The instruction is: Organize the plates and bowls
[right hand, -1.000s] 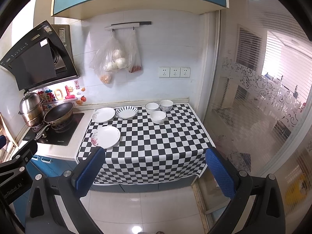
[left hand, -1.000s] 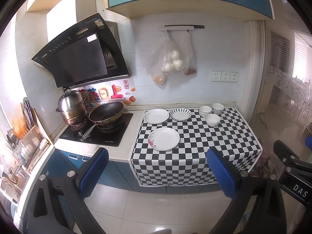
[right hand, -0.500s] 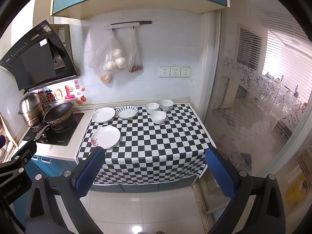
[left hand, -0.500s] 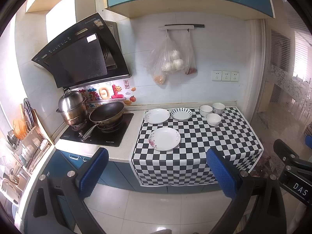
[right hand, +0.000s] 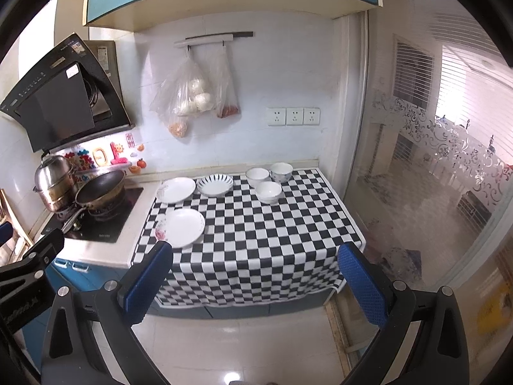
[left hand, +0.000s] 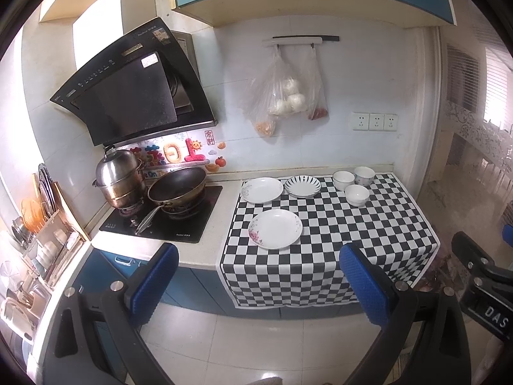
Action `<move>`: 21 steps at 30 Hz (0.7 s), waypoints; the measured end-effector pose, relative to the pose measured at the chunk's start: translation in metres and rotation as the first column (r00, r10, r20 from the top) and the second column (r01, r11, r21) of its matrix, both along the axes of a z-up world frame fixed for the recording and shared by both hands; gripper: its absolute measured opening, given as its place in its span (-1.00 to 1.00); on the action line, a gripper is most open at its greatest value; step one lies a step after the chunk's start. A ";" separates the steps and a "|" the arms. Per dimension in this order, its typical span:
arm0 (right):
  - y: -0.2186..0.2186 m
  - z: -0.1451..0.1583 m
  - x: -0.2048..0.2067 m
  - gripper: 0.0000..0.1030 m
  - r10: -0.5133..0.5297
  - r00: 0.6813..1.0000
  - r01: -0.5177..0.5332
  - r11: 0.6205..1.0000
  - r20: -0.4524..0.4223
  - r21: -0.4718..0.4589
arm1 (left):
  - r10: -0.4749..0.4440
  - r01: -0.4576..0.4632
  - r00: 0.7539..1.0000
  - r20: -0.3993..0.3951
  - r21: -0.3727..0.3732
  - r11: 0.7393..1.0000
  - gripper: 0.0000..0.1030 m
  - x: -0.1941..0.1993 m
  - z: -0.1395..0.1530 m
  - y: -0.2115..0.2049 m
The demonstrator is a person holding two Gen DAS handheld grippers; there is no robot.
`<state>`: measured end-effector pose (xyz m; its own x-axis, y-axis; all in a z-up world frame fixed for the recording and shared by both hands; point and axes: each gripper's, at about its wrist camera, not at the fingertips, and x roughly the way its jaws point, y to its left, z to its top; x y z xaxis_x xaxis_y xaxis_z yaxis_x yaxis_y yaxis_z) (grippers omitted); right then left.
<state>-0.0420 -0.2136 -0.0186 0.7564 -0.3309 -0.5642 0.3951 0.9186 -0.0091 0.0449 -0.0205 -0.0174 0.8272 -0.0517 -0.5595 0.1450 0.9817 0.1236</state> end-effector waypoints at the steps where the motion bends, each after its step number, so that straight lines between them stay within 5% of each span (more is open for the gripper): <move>1: 0.001 -0.004 0.003 1.00 -0.002 1.000 0.002 1.000 0.020 -0.004 | 0.004 -0.004 1.000 0.002 0.005 1.000 1.00 0.005 -0.004 0.001; 12: 0.015 -0.046 0.078 1.00 -0.014 1.000 0.014 1.000 0.003 -0.012 | 0.073 -0.074 0.997 0.016 0.039 0.997 1.00 0.085 -0.043 0.023; 21: -0.005 -0.081 0.185 1.00 -0.004 1.000 0.003 1.000 -0.029 -0.014 | 0.129 -0.128 0.992 -0.005 0.049 0.991 1.00 0.169 -0.065 0.022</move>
<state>0.1433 -0.2189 -0.0994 0.7386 -0.3413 -0.5814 0.3977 0.9169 -0.0330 0.2137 0.0019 -0.0828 0.8208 0.0817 -0.5654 0.0194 0.9852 0.1704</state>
